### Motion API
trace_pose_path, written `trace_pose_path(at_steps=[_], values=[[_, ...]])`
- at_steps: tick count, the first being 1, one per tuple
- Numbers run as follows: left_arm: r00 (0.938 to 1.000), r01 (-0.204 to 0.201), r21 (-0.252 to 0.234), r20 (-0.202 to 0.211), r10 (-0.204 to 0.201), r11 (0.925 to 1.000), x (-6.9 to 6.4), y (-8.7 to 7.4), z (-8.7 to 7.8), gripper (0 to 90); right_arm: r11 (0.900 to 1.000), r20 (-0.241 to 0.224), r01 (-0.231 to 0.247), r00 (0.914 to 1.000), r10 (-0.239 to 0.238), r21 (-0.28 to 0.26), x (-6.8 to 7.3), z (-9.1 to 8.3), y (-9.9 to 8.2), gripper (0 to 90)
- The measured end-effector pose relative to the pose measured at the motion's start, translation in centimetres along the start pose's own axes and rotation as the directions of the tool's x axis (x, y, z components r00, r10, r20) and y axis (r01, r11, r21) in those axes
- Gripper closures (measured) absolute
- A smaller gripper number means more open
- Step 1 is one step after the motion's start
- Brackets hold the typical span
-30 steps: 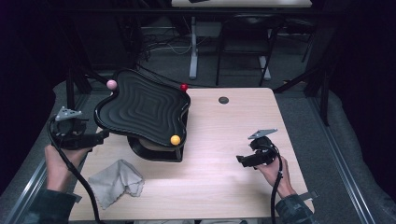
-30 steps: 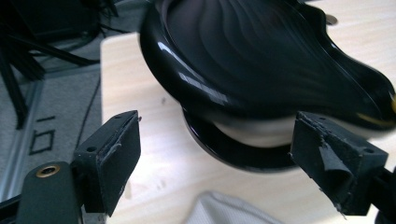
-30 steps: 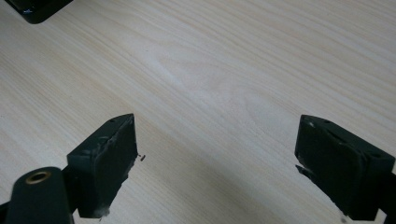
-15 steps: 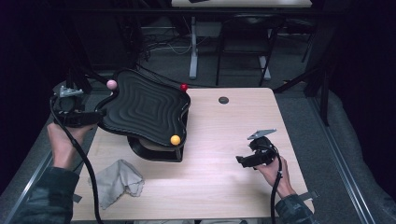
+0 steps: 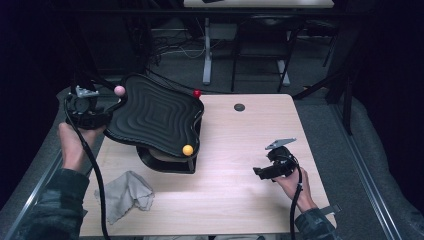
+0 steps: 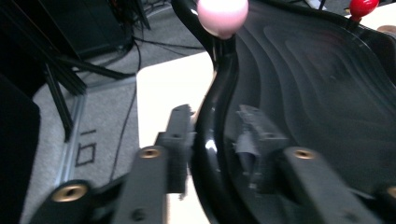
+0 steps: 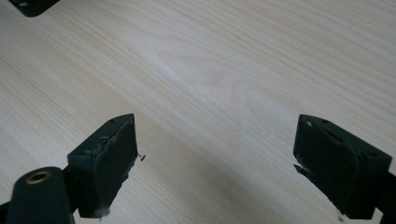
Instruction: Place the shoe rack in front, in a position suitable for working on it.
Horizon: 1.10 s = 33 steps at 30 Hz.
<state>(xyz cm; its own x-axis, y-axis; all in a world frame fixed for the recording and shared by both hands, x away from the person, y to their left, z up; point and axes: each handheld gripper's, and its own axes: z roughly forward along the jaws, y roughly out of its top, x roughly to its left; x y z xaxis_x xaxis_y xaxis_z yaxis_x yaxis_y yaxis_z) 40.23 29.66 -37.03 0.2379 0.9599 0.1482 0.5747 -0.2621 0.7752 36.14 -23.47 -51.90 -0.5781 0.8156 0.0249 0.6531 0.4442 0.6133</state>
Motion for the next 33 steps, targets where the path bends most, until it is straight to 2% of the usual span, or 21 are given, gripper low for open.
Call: trace_pose_path(at_steps=[6, 13, 18, 22, 24, 25, 26, 27, 29, 33], values=[[0.9991, -0.036, -0.016, 0.021, 0.037, 0.9992, 0.1, 0.4, 0.9, 71.1, 1.0000, 0.005, 0.005, 1.0000, -0.005, 0.002, 0.1, 0.0, 0.1, 12.7], [0.9966, -0.039, -0.030, 0.072, 0.042, 0.9988, 0.1, 0.7, 1.7, 73.2, 1.0000, 0.004, 0.000, 1.0000, 0.000, 0.003, 0.1, 0.0, 0.1, 12.7], [0.9955, -0.047, -0.036, 0.081, 0.050, 0.9982, -0.1, 0.9, 2.1, 73.2, 1.0000, 0.002, 0.003, 1.0000, -0.003, 0.005, 0.1, 0.0, 0.1, 12.7], [0.9933, -0.074, 0.000, 0.089, 0.073, 0.9973, 0.0, 1.6, 2.1, 72.4, 1.0000, -0.001, 0.002, 1.0000, -0.002, 0.006, 0.1, 0.1, 0.1, 12.6], [0.9938, -0.086, 0.020, 0.071, 0.085, 0.9960, -0.1, 2.1, 2.3, 59.0, 1.0000, 0.001, 0.000, 1.0000, 0.000, 0.007, 0.1, 0.0, 0.1, 12.6], [0.9939, -0.086, 0.014, 0.071, 0.085, 0.9962, -0.1, 2.3, 2.4, 56.2, 1.0000, 0.004, -0.002, 1.0000, 0.002, 0.007, 0.1, 0.0, 0.1, 12.7], [0.9953, -0.075, 0.004, 0.062, 0.074, 0.9972, -0.1, 2.7, 2.5, 53.2, 1.0000, 0.001, -0.003, 1.0000, 0.003, 0.006, 0.0, 0.1, 0.1, 12.6], [0.9963, -0.066, 0.001, 0.055, 0.066, 0.9978, -0.1, 2.9, 2.6, 46.2, 1.0000, 0.005, -0.006, 1.0000, 0.006, 0.004, 0.0, 0.1, 0.1, 12.7], [0.9978, -0.055, -0.008, 0.037, 0.055, 0.9985, -0.1, 3.7, 3.0, 46.1, 1.0000, 0.002, -0.002, 1.0000, 0.002, 0.007, 0.0, 0.1, 0.1, 12.7], [0.9983, -0.041, -0.006, 0.042, 0.041, 0.9991, -0.3, 5.4, 3.8, 45.8, 1.0000, -0.002, -0.001, 1.0000, 0.001, 0.005, 0.0, 0.1, 0.1, 12.7]])
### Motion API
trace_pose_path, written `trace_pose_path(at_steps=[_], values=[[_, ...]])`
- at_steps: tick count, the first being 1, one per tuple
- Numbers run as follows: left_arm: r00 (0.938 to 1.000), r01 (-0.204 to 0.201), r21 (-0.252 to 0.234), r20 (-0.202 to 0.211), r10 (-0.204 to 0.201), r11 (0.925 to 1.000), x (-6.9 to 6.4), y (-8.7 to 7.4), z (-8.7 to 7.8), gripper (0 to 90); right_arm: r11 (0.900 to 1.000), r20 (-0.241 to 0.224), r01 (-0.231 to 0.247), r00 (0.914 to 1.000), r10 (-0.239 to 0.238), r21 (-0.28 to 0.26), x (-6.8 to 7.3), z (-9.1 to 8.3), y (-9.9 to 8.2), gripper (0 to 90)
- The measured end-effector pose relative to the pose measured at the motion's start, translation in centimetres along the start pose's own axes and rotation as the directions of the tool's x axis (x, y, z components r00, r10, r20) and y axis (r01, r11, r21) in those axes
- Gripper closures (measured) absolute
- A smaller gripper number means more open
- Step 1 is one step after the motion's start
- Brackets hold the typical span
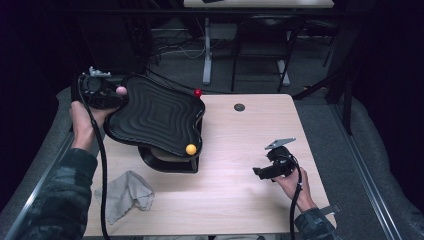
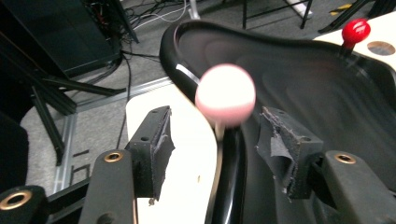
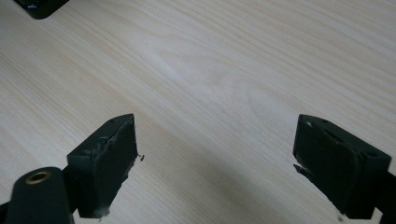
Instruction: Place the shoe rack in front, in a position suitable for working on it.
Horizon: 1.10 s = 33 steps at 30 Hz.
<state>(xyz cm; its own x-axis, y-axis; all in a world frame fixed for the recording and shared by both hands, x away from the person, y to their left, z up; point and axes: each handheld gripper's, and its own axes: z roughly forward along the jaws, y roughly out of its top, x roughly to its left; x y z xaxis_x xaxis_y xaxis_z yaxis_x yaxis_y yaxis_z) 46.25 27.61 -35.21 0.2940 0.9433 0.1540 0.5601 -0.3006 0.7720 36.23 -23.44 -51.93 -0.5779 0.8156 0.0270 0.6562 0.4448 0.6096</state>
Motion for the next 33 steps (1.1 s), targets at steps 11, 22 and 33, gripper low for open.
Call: trace_pose_path(at_steps=[11, 22, 33], values=[[0.9987, -0.051, 0.024, 0.004, 0.051, 0.9984, -0.6, 1.5, 1.4, 60.4, 1.0000, -0.003, -0.006, 1.0000, 0.006, 0.000, -0.1, -0.1, 0.0, 12.7], [0.9916, -0.109, -0.001, 0.070, 0.109, 0.9940, -2.3, 2.4, 2.2, 60.6, 0.9998, -0.023, 0.003, 0.9997, -0.003, -0.022, 0.4, -0.4, 0.5, 12.6], [0.9649, -0.198, -0.034, 0.169, 0.200, 0.9797, -5.2, 3.9, 3.2, 60.6, 0.9987, -0.024, -0.009, 0.9997, 0.008, -0.051, 0.2, -0.8, 0.8, 12.6]])
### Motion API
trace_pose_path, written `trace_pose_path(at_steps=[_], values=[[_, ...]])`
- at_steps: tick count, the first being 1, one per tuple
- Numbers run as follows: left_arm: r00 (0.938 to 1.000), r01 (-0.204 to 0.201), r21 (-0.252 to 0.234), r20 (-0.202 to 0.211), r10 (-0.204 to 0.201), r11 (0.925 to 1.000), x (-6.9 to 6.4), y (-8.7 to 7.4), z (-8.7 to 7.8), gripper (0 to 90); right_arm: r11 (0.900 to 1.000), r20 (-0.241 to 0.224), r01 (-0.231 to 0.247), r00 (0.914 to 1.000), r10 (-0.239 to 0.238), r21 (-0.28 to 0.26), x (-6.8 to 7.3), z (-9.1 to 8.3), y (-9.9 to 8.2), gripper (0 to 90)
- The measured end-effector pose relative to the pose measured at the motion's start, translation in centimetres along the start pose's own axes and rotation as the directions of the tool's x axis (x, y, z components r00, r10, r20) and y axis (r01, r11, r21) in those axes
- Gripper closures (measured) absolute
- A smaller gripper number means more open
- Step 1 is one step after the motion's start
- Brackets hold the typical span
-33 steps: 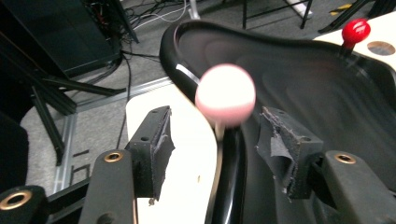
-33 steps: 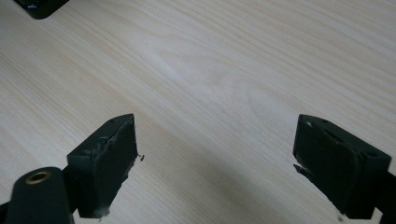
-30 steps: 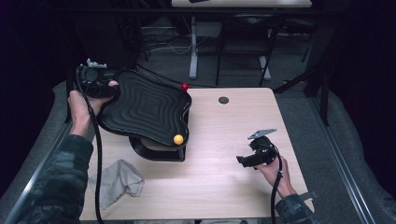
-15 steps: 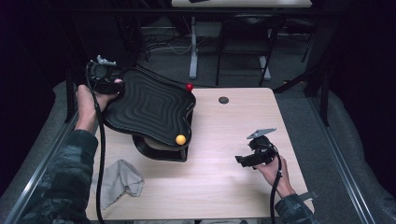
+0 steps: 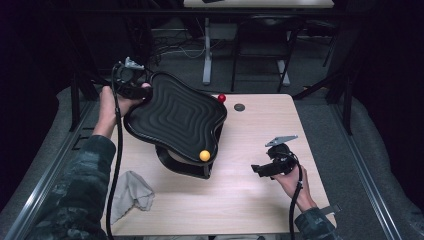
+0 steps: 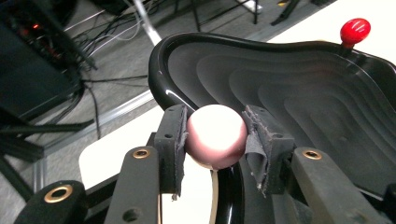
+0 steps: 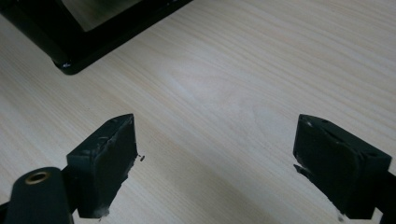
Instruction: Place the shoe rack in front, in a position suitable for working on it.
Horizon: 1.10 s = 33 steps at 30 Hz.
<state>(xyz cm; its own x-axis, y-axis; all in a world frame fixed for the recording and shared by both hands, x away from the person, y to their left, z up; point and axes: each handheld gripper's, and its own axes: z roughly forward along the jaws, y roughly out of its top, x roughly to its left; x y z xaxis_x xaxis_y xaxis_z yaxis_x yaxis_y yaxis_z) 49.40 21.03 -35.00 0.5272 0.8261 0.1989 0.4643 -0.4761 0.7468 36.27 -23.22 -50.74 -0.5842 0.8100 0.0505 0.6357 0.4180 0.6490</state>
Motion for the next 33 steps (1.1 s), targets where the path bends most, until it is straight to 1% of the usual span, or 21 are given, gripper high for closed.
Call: trace_pose_path(at_steps=[5, 10, 12, 13, 14, 15, 16, 17, 18, 20, 21, 23, 24, 25, 26, 27, 28, 29, 30, 32, 33], values=[[0.9977, -0.049, -0.010, 0.047, 0.050, 0.9987, -1.5, 0.9, 0.5, 60.5, 0.9999, 0.000, -0.005, 1.0000, 0.005, -0.011, -0.2, -0.2, 0.4, 12.6], [0.9937, -0.074, -0.023, 0.083, 0.076, 0.9970, -2.8, 1.5, 0.9, 60.5, 0.9997, 0.007, -0.005, 1.0000, 0.005, -0.023, -0.4, -0.2, 1.2, 12.5], [0.9929, -0.077, -0.025, 0.088, 0.079, 0.9967, -3.1, 1.7, 1.0, 60.5, 0.9995, 0.008, -0.004, 1.0000, 0.004, -0.031, -0.5, -0.4, 1.6, 12.5], [0.9935, -0.075, -0.023, 0.084, 0.077, 0.9969, -3.2, 1.8, 1.0, 60.4, 0.9991, -0.017, -0.003, 0.9999, 0.003, -0.043, -0.6, -0.3, 1.8, 12.5], [0.9942, -0.070, -0.021, 0.080, 0.071, 0.9973, -3.2, 1.8, 1.0, 60.2, 0.9992, 0.004, -0.003, 1.0000, 0.003, -0.039, -0.6, -0.4, 2.0, 12.4], [0.9947, -0.067, -0.021, 0.077, 0.068, 0.9975, -3.3, 1.8, 0.9, 59.9, 0.9990, -0.003, -0.001, 1.0000, 0.001, -0.044, -0.7, -0.3, 2.3, 12.4], [0.9946, -0.062, -0.021, 0.082, 0.063, 0.9979, -3.2, 1.7, 0.8, 59.1, 0.9984, 0.016, -0.007, 0.9998, 0.008, -0.056, -0.7, -0.2, 2.5, 12.4], [0.9956, -0.039, -0.028, 0.084, 0.041, 0.9989, -3.2, 1.6, 0.6, 54.3, 0.9988, 0.014, -0.004, 0.9999, 0.005, -0.048, -0.9, -0.3, 2.7, 12.2], [0.9959, -0.023, -0.034, 0.087, 0.026, 0.9991, -3.1, 1.5, 0.3, 48.1, 0.9985, 0.004, -0.008, 1.0000, 0.009, -0.055, -1.2, -0.2, 3.0, 11.8], [0.9964, 0.008, -0.050, 0.085, -0.003, 0.9987, -3.2, 1.3, -0.7, 40.1, 0.9979, 0.001, -0.020, 0.9998, 0.020, -0.062, -1.7, 0.0, 3.5, 11.8], [0.9962, 0.018, -0.049, 0.087, -0.013, 0.9987, -3.2, 1.1, -1.3, 38.2, 0.9977, 0.001, -0.023, 0.9997, 0.024, -0.064, -1.9, 0.1, 3.7, 11.8], [0.9976, 0.021, -0.045, 0.066, -0.018, 0.9988, -3.5, 0.7, -2.4, 30.0, 0.9975, 0.002, -0.028, 0.9996, 0.028, -0.065, -2.4, 0.4, 4.2, 11.8], [0.9984, 0.013, -0.023, 0.056, -0.011, 0.9997, -3.7, 0.3, -3.0, 29.4, 0.9973, 0.009, -0.029, 0.9995, 0.029, -0.067, -2.6, 0.5, 4.4, 11.8], [0.9984, 0.013, -0.011, 0.055, -0.012, 0.9999, -3.8, -0.2, -3.5, 24.5, 0.9964, 0.006, -0.034, 0.9994, 0.035, -0.077, -2.8, 0.6, 4.8, 11.7], [0.9985, 0.010, 0.000, 0.054, -0.010, 0.9999, -3.9, -0.6, -3.8, 22.6, 0.9965, -0.003, -0.032, 0.9995, 0.032, -0.078, -3.0, 0.7, 5.2, 11.9], [0.9985, 0.016, 0.012, 0.052, -0.016, 0.9998, -4.2, -1.4, -4.2, 19.9, 0.9962, 0.004, -0.031, 0.9995, 0.032, -0.081, -3.1, 0.6, 5.5, 11.8], [0.9979, 0.018, 0.018, 0.062, -0.019, 0.9997, -4.4, -2.0, -4.6, 16.4, 0.9959, 0.011, -0.028, 0.9995, 0.029, -0.086, -3.4, 0.6, 6.0, 11.8], [0.9982, 0.015, 0.018, 0.058, -0.016, 0.9997, -4.6, -2.6, -5.0, 15.7, 0.9953, 0.000, -0.031, 0.9995, 0.031, -0.091, -3.5, 0.6, 6.4, 12.0], [0.9983, 0.016, 0.019, 0.056, -0.017, 0.9997, -4.9, -3.2, -5.3, 15.2, 0.9948, 0.013, -0.026, 0.9995, 0.027, -0.098, -3.6, 0.5, 6.9, 12.1], [0.9972, 0.026, 0.022, 0.070, -0.027, 0.9994, -5.1, -4.1, -5.8, 15.1, 0.9942, 0.015, -0.027, 0.9995, 0.028, -0.104, -3.8, 0.5, 7.7, 12.2], [0.9975, 0.023, 0.032, 0.066, -0.025, 0.9992, -5.3, -4.5, -5.9, 15.3, 0.9942, 0.015, -0.026, 0.9995, 0.028, -0.105, -3.9, 0.5, 8.2, 12.4]])
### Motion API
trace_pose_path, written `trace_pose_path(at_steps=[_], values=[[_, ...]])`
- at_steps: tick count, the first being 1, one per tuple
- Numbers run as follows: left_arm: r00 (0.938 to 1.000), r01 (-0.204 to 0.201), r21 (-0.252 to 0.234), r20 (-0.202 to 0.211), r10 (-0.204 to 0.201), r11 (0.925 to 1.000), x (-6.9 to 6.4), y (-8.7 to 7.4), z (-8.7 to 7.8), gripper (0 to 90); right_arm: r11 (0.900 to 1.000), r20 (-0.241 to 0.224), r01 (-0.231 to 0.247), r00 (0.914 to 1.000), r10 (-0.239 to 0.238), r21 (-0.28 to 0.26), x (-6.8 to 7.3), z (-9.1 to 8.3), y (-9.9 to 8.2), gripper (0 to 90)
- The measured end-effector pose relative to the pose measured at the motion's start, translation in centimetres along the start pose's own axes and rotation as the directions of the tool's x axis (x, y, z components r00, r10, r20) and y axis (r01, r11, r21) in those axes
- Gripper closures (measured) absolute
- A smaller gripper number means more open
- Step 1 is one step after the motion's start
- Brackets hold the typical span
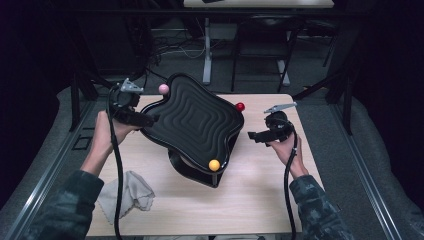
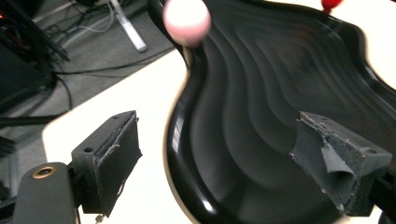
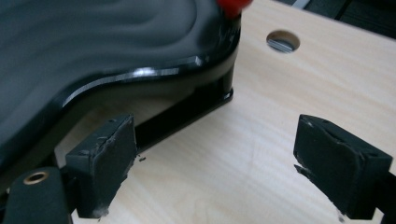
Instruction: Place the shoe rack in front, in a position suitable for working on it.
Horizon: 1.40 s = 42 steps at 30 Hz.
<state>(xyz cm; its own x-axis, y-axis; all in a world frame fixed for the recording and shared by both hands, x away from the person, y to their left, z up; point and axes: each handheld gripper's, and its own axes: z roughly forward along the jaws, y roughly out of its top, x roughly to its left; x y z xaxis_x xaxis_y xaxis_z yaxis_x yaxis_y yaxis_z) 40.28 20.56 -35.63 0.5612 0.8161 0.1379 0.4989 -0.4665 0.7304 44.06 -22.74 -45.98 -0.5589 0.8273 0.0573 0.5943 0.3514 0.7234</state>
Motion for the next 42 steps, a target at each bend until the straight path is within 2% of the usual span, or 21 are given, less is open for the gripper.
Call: trace_pose_path(at_steps=[4, 8, 10, 13, 18, 23, 24, 29, 33, 39, 40, 42], values=[[0.9997, 0.005, 0.018, -0.026, -0.005, 0.9998, -0.3, -1.2, -0.1, 18.8, 0.9998, 0.007, 0.018, 0.9998, -0.017, -0.010, -0.1, 0.8, 2.0, 13.6], [0.9997, 0.016, 0.034, -0.019, -0.015, 0.9993, 0.0, -1.8, 0.4, 25.9, 0.9996, 0.002, 0.028, 0.9996, -0.028, 0.001, -0.1, 2.4, 4.0, 16.3], [0.9996, 0.024, 0.036, -0.012, -0.024, 0.9991, 0.1, -2.0, 0.8, 32.2, 0.9994, 0.004, 0.035, 0.9994, -0.035, 0.001, -0.1, 3.2, 4.9, 20.1], [0.9995, 0.030, 0.025, -0.009, -0.029, 0.9993, 0.3, -2.1, 0.8, 35.0, 0.9993, 0.014, 0.033, 0.9994, -0.033, 0.017, -0.4, 4.4, 5.8, 25.0], [0.9997, 0.024, 0.019, -0.003, -0.024, 0.9995, 0.6, -2.1, 0.4, 43.6, 0.9997, 0.005, 0.022, 0.9997, -0.022, 0.013, -1.0, 5.8, 6.9, 35.7], [0.9998, 0.018, 0.025, -0.004, -0.018, 0.9995, 0.6, -2.0, 0.4, 44.4, 0.9998, 0.015, 0.016, 0.9998, -0.016, 0.011, -0.9, 6.7, 7.9, 46.0], [0.9999, 0.012, 0.027, -0.003, -0.012, 0.9995, 0.6, -2.0, 0.4, 44.4, 0.9998, 0.012, 0.013, 0.9998, -0.014, 0.012, -0.9, 6.9, 8.0, 48.2], [1.0000, 0.004, 0.029, 0.006, -0.004, 0.9996, 0.8, -1.9, 0.5, 44.5, 0.9992, 0.064, 0.022, 0.9977, -0.024, 0.033, -0.6, 7.8, 8.6, 58.5], [0.9999, 0.009, 0.021, 0.011, -0.009, 0.9997, 1.1, -1.8, 0.5, 47.2, 0.9997, 0.064, -0.001, 0.9979, -0.001, 0.023, -0.6, 7.9, 8.5, 59.4], [1.0000, 0.005, 0.013, -0.006, -0.005, 0.9999, 1.4, -1.3, 1.1, 49.8, 0.9995, 0.074, 0.015, 0.9971, -0.017, 0.029, -0.5, 7.2, 7.8, 59.6], [0.9999, 0.006, 0.011, -0.008, -0.006, 0.9999, 1.4, -1.2, 1.3, 50.0, 0.9995, 0.087, 0.017, 0.9961, -0.019, 0.025, -0.5, 7.0, 7.5, 59.6], [0.9999, 0.008, 0.008, -0.010, -0.008, 0.9999, 1.6, -0.9, 1.6, 50.1, 0.9995, 0.079, 0.012, 0.9967, -0.014, 0.029, -0.6, 6.7, 7.4, 59.6]])
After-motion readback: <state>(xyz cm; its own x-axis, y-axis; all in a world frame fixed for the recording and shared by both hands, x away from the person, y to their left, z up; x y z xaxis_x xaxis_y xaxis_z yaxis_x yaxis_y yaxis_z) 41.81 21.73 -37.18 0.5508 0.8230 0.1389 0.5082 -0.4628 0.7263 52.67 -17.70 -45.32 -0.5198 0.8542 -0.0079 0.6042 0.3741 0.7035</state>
